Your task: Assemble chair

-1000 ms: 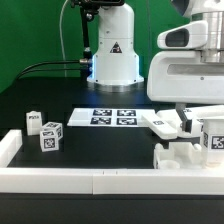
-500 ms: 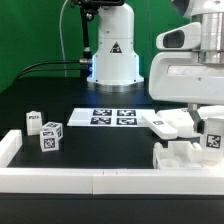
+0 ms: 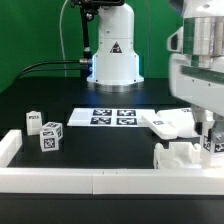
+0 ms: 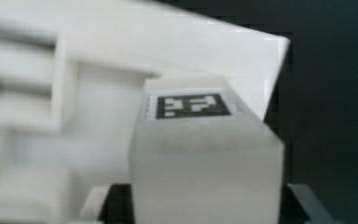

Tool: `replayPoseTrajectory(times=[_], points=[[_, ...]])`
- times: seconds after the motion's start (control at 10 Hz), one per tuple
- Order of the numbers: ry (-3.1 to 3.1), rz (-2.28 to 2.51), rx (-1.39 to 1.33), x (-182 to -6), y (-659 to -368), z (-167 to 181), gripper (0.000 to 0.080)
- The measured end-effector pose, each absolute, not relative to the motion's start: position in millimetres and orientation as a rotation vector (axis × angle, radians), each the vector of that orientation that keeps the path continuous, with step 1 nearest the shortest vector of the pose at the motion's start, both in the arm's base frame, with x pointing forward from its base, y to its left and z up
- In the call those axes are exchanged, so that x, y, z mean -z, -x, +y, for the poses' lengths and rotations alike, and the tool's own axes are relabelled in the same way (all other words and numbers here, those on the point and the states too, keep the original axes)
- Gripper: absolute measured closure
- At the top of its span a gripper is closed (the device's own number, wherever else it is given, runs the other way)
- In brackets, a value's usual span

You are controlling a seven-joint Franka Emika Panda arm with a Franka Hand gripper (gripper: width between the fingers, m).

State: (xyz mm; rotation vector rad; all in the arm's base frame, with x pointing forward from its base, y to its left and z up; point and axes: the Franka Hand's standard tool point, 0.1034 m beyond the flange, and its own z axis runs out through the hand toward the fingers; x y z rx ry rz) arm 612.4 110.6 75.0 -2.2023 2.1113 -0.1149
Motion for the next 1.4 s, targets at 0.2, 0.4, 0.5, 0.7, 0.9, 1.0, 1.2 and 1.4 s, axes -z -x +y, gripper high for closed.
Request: replayPoseTrajectory(times=[0.2, 0.4, 0.5, 0.7, 0.9, 1.0, 1.2, 1.4], points=[[2.031, 2.265, 0.113, -74.8, -610, 110, 0.0512], [2.130, 2.179, 0.121, -74.7, -610, 110, 0.0456], [2.387, 1.913, 0.141, -76.6, -612, 109, 0.0289], [2.685, 1.508, 0.164, -75.6, -610, 122, 0.0179], [2.746, 1.408, 0.169, -75.6, -611, 118, 0.0159], [2.803, 1.304, 0.173, -75.5, -611, 117, 0.0151], [3.026, 0.784, 0.218, -78.7, -613, 125, 0.0151], [3.082, 0.568, 0.226, -78.3, -614, 124, 0.0273]])
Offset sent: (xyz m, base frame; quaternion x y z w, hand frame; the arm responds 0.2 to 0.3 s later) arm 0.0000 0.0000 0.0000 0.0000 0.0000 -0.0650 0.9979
